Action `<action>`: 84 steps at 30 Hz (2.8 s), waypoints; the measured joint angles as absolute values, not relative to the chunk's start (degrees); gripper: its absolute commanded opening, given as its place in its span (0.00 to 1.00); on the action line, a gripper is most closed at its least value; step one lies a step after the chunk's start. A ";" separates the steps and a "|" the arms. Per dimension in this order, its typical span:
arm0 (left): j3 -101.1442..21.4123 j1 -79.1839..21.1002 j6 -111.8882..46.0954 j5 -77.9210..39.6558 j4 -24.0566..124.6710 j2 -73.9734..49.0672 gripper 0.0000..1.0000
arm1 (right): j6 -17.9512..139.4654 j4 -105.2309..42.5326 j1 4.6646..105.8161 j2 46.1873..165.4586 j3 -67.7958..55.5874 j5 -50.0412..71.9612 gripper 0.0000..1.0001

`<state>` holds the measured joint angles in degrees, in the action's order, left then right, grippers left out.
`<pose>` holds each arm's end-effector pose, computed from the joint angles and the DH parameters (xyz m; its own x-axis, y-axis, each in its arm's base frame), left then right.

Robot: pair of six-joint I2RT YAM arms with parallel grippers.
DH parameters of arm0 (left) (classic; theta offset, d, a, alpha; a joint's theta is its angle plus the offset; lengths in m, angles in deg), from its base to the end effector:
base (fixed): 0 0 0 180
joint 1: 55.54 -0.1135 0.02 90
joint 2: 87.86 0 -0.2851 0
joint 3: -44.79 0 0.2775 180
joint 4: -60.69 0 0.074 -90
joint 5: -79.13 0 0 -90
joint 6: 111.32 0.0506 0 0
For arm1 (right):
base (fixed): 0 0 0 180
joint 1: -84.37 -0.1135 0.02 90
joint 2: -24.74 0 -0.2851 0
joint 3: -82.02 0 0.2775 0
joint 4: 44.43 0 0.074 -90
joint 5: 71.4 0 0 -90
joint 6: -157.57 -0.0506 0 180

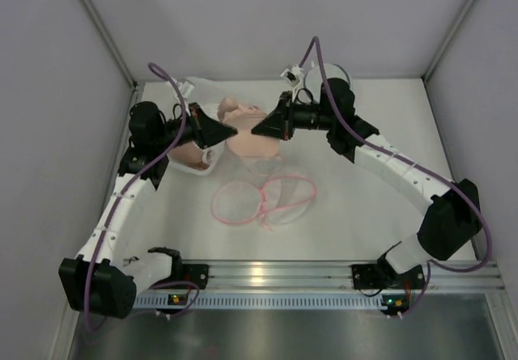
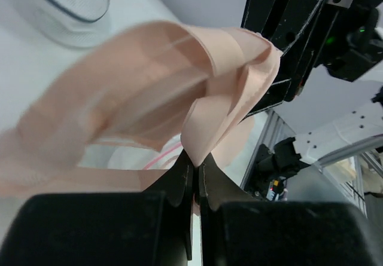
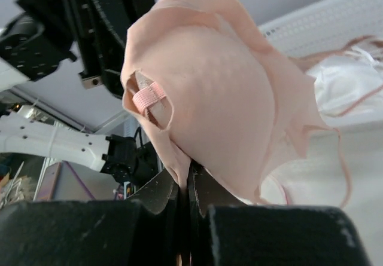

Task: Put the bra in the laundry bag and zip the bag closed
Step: Adjust the bra.

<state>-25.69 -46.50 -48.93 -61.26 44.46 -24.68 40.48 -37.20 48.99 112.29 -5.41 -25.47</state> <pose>0.2621 -0.0812 0.3867 -0.5306 -0.2148 -0.8200 0.6837 0.4633 -0.5638 0.3015 0.2573 0.3836 -0.5384 0.0189 -0.8425 -0.8236 0.1997 0.5309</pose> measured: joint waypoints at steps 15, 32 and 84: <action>-29.78 -47.22 -62.18 -82.99 65.35 -21.67 0.00 | 19.56 -77.96 51.33 107.00 3.23 -44.45 0.00; -35.16 -47.71 -51.64 -77.17 50.27 -21.91 0.88 | -21.29 -104.35 51.72 125.43 -8.69 -53.30 0.00; -52.45 -41.10 -63.03 -59.47 38.75 -1.23 0.92 | 72.74 -19.85 47.24 108.68 -8.79 -27.68 0.00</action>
